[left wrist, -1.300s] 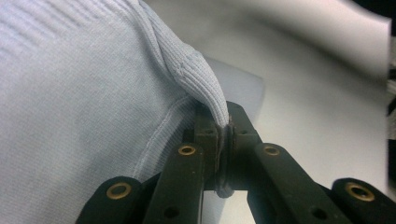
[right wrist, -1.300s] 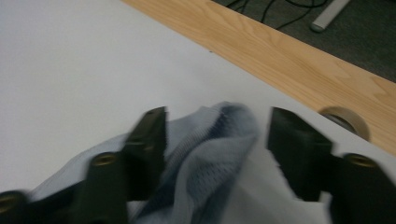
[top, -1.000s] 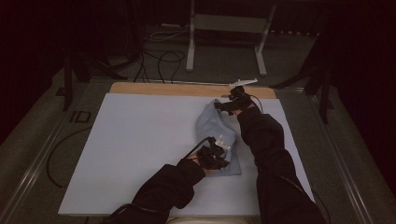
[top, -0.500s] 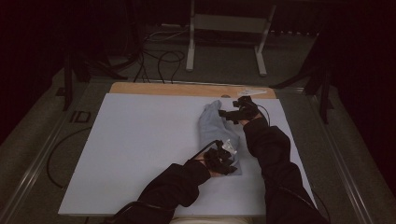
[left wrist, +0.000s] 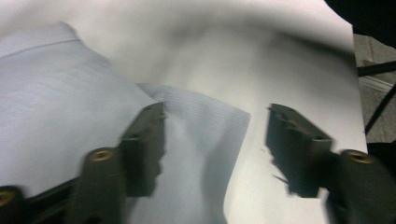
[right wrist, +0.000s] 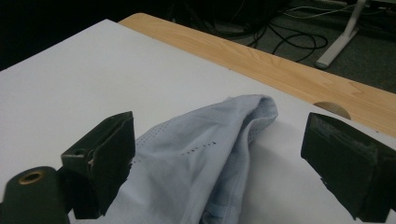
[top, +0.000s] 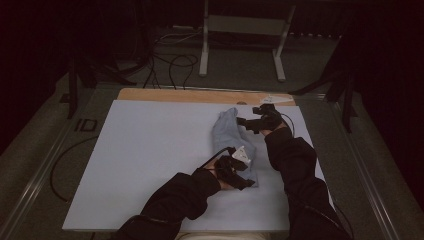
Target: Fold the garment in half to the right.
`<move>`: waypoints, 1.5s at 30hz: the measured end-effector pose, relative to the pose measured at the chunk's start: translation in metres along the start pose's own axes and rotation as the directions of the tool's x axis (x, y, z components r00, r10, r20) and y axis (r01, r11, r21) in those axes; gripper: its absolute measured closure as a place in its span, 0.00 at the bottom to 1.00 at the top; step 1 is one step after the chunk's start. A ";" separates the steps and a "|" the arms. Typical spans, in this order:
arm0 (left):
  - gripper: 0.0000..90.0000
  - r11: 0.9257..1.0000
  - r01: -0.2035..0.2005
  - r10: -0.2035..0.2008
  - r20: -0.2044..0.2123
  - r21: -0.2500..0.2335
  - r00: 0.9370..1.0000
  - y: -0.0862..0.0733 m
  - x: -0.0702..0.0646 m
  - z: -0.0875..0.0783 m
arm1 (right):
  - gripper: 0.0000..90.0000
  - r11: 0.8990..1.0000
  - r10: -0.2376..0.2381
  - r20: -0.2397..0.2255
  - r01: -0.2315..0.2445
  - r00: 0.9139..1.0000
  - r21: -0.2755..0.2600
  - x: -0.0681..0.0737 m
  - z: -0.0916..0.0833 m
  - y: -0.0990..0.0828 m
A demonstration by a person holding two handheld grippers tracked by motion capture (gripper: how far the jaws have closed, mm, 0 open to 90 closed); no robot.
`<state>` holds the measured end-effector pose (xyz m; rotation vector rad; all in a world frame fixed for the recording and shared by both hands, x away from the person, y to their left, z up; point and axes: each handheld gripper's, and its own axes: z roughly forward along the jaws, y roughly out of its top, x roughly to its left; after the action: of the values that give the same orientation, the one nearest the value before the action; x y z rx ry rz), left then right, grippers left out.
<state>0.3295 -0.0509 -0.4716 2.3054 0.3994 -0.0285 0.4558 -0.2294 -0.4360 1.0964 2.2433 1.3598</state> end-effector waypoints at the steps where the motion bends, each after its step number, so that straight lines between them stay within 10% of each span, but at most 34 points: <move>1: 0.31 1.000 0.019 -0.019 -0.010 0.000 1.000 0.000 0.001 -0.002 | 0.11 1.000 0.000 0.001 0.000 1.000 -0.002 0.001 -0.001 0.000; 14: 0.01 0.999 -0.011 0.012 0.024 -0.030 1.000 -0.003 0.008 -0.032 | 0.11 0.999 -0.024 -0.018 0.024 1.000 -0.023 0.011 -0.014 -0.003; 45: 0.00 0.987 -0.050 0.043 -0.049 -0.156 0.998 -0.035 0.031 -0.116 | 0.11 0.992 -0.115 -0.156 0.104 0.981 -0.075 0.066 -0.054 -0.036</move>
<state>0.3364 0.0625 -0.4199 2.1618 0.3583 0.0763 0.3636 -0.2236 -0.4306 0.8557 2.3130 1.5118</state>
